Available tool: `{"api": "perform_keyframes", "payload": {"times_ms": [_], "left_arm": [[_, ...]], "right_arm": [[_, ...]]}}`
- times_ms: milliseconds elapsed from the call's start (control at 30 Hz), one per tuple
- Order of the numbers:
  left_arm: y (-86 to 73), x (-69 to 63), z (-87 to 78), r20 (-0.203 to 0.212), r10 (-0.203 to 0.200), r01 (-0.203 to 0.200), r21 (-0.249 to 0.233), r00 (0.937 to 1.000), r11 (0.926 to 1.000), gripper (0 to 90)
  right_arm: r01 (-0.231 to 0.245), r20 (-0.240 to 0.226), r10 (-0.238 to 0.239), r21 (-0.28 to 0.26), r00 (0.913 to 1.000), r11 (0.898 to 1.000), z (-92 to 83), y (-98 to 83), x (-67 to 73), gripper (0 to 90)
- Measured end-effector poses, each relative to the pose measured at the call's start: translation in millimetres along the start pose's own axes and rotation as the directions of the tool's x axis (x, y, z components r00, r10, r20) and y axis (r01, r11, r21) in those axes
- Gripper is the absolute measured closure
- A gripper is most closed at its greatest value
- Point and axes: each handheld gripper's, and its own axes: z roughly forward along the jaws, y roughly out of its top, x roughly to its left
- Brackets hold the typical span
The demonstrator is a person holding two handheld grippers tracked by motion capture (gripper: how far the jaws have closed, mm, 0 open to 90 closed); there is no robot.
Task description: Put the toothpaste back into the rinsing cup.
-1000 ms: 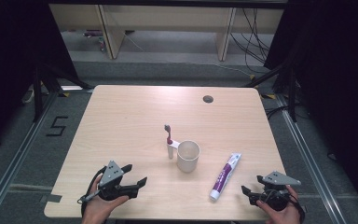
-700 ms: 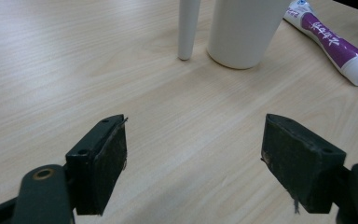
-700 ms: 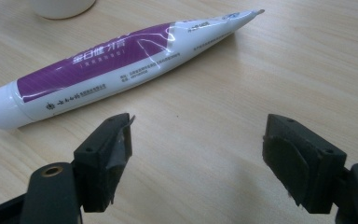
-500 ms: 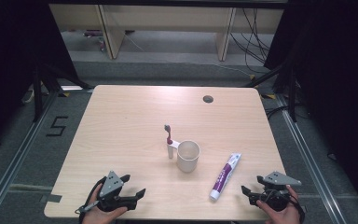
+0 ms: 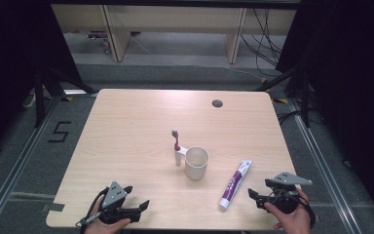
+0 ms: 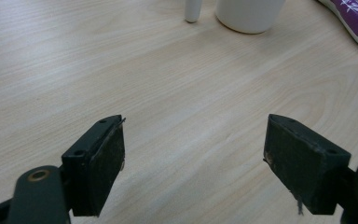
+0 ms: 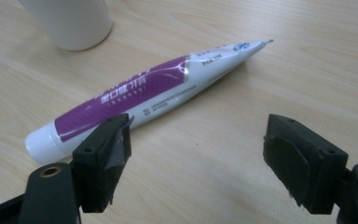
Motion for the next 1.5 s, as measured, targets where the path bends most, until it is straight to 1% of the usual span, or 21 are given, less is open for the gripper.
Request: {"api": "perform_keyframes", "payload": {"times_ms": [167,200,267,367,400,433,633,667,767,800,833,900,967,1000,1033,1100,1167,1200,1267,1333,1500], "left_arm": [[0.2,0.9,-0.1,-0.003,-0.008,0.008,-0.003,1.0000,1.0000,19.6],[0.1,0.4,0.3,-0.002,-0.013,0.013,-0.009,0.9999,0.9999,19.6],[0.3,0.2,0.3,-0.002,-0.012,0.012,-0.009,0.9999,0.9999,19.6],[0.1,0.7,-0.2,0.001,-0.002,0.002,0.001,1.0000,1.0000,19.6],[0.0,0.4,0.1,0.001,-0.004,0.004,0.000,1.0000,1.0000,19.6],[0.0,0.2,0.1,0.002,0.000,0.000,0.002,1.0000,1.0000,19.6],[-0.1,-1.8,0.3,0.002,0.003,-0.003,0.001,1.0000,1.0000,19.6],[0.0,-2.0,0.5,0.002,0.006,-0.006,0.000,1.0000,1.0000,19.6],[0.7,-3.4,1.1,0.006,0.011,-0.011,-0.008,0.9999,0.9999,19.6],[0.9,-3.0,0.5,0.008,0.021,-0.021,0.000,0.9997,0.9998,19.6],[0.9,-3.3,0.9,0.010,0.022,-0.022,-0.002,0.9997,0.9998,19.6],[0.9,-3.6,1.1,0.011,0.022,-0.022,-0.001,0.9997,0.9997,19.6],[0.8,-4.4,1.3,0.010,0.021,-0.021,-0.005,0.9997,0.9998,19.6],[0.9,-4.1,1.0,0.011,0.026,-0.026,0.002,0.9996,0.9997,19.6],[0.9,-4.1,1.0,0.012,0.025,-0.025,0.003,0.9996,0.9997,19.6],[0.9,-4.2,0.8,0.007,0.025,-0.025,0.003,0.9997,0.9997,19.6],[0.9,-4.1,0.8,0.007,0.023,-0.023,0.007,0.9997,0.9997,19.6],[0.8,-4.2,1.0,0.006,0.023,-0.023,0.006,0.9997,0.9997,19.6],[0.8,-4.1,1.0,0.013,0.023,-0.024,0.003,0.9996,0.9997,19.7],[0.9,-4.5,0.7,0.006,0.024,-0.024,0.006,0.9997,0.9997,19.7],[1.0,-3.8,0.9,0.014,0.024,-0.024,0.002,0.9996,0.9997,19.6]], "right_arm": [[-0.036,0.001,0.036,0.034,0.9994,0.999,5.0,12.0,8.3,22.7],[0.014,-0.006,-0.014,0.021,0.9999,1.000,9.0,15.5,5.5,22.6],[-0.018,-0.004,0.018,0.063,0.9998,0.998,14.6,23.8,11.9,22.2],[-0.024,-0.019,0.025,0.070,0.9995,0.997,22.3,29.0,14.9,21.9],[-0.005,-0.016,0.007,0.066,0.9999,0.998,24.5,30.3,15.4,21.9],[-0.027,-0.012,0.028,0.093,0.9995,0.995,26.1,32.1,19.0,21.9],[-0.014,-0.003,0.015,0.132,0.9999,0.991,42.8,38.7,26.0,21.0],[-0.058,-0.007,0.059,0.149,0.9982,0.987,45.2,39.2,29.0,20.8],[-0.030,-0.001,0.030,0.159,0.9995,0.987,51.3,40.2,28.3,21.5],[-0.076,0.012,0.075,0.193,0.9971,0.978,51.0,40.7,32.0,21.4],[-0.069,0.020,0.067,0.162,0.9976,0.984,53.8,39.8,31.8,21.4],[-0.079,0.023,0.076,0.183,0.9968,0.980,53.4,40.7,32.5,21.4],[-0.092,0.025,0.089,0.163,0.9957,0.982,55.6,40.0,34.6,21.5],[-0.088,0.020,0.086,0.197,0.9961,0.976,53.9,40.9,34.8,21.5],[-0.053,0.013,0.052,0.186,0.9986,0.981,54.9,40.7,32.7,21.6],[-0.063,0.017,0.060,0.192,0.9980,0.979,55.9,40.8,33.7,21.8],[-0.036,0.021,0.032,0.187,0.9993,0.982,56.9,40.9,32.0,21.6],[-0.052,0.028,0.048,0.179,0.9985,0.982,57.6,40.4,33.5,21.6],[-0.033,0.029,0.028,0.201,0.9992,0.979,57.9,41.3,32.7,21.8],[-0.084,0.030,0.080,0.205,0.9964,0.975,59.0,39.8,36.8,21.8],[-0.087,0.009,0.087,0.230,0.9962,0.969,59.4,39.8,36.9,21.7]]}}
